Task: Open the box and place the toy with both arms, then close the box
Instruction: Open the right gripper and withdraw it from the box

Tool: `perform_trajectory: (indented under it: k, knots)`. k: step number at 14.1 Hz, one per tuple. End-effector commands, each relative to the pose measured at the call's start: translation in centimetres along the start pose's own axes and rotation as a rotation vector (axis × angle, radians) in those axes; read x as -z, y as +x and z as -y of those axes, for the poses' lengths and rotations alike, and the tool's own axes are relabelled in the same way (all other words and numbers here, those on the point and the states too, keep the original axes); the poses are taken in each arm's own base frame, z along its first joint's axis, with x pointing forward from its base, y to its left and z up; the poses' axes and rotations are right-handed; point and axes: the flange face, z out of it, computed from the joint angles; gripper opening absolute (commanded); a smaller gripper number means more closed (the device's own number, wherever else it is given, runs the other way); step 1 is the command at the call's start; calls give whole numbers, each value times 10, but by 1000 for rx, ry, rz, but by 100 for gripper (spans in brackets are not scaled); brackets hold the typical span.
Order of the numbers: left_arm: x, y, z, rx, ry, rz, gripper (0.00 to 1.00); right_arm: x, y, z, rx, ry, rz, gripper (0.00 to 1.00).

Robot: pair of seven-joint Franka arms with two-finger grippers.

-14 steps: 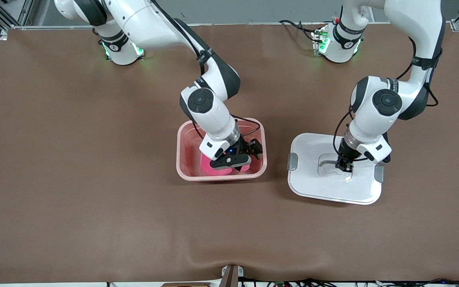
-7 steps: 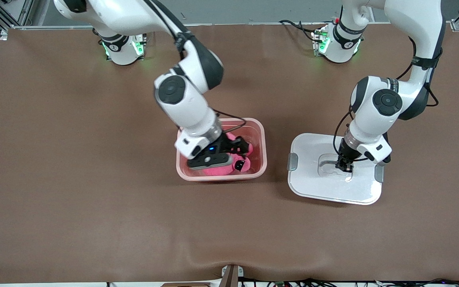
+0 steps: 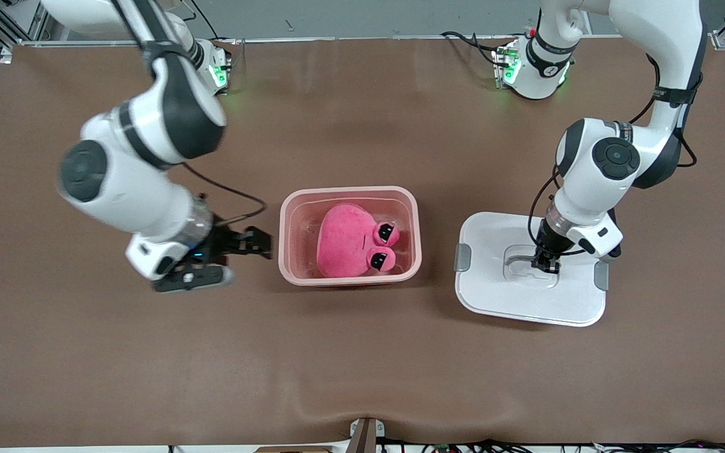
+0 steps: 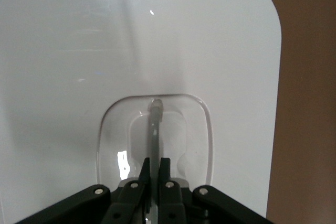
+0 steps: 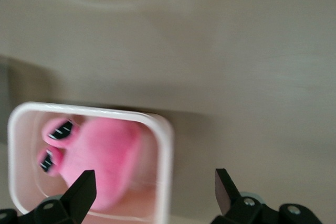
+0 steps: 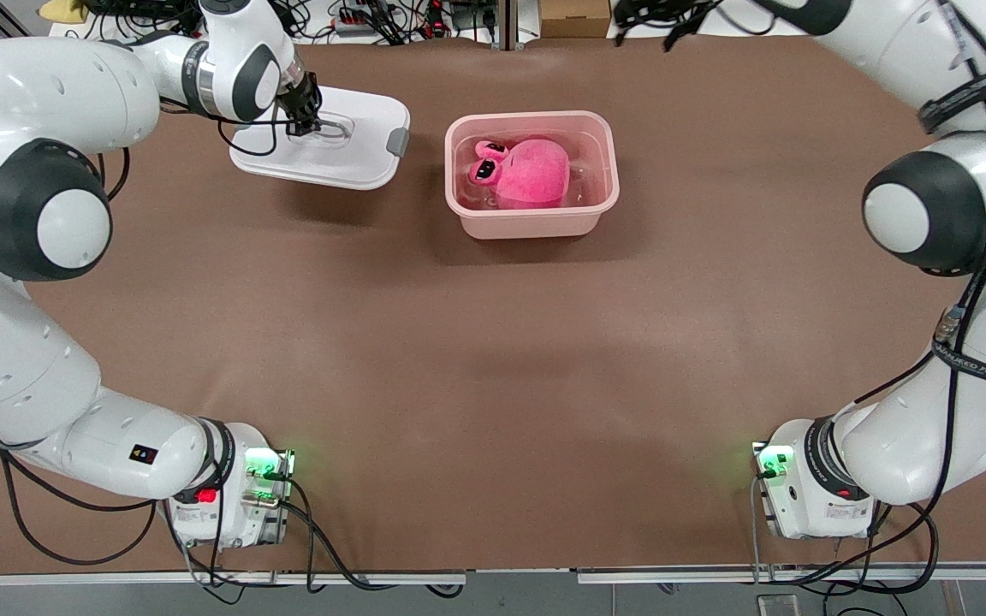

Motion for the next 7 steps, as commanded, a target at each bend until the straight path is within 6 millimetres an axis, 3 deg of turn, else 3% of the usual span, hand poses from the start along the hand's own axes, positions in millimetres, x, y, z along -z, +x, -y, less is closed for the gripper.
perform_trajectory:
  k: [1, 4, 6, 7]
  knots:
    - [23, 3, -1, 6, -8, -3, 0, 32, -21, -75, 44, 0, 39, 100]
    - [53, -1, -12, 51, -31, 5, 0, 61, -38, -145, 7, -5, 64, 100]
    - [69, -11, -22, 111, -25, 8, 0, 83, -47, -174, -7, -80, 57, 100]
    - [73, -25, -23, 118, -23, 16, 0, 97, -56, -178, -2, -147, 69, 100]
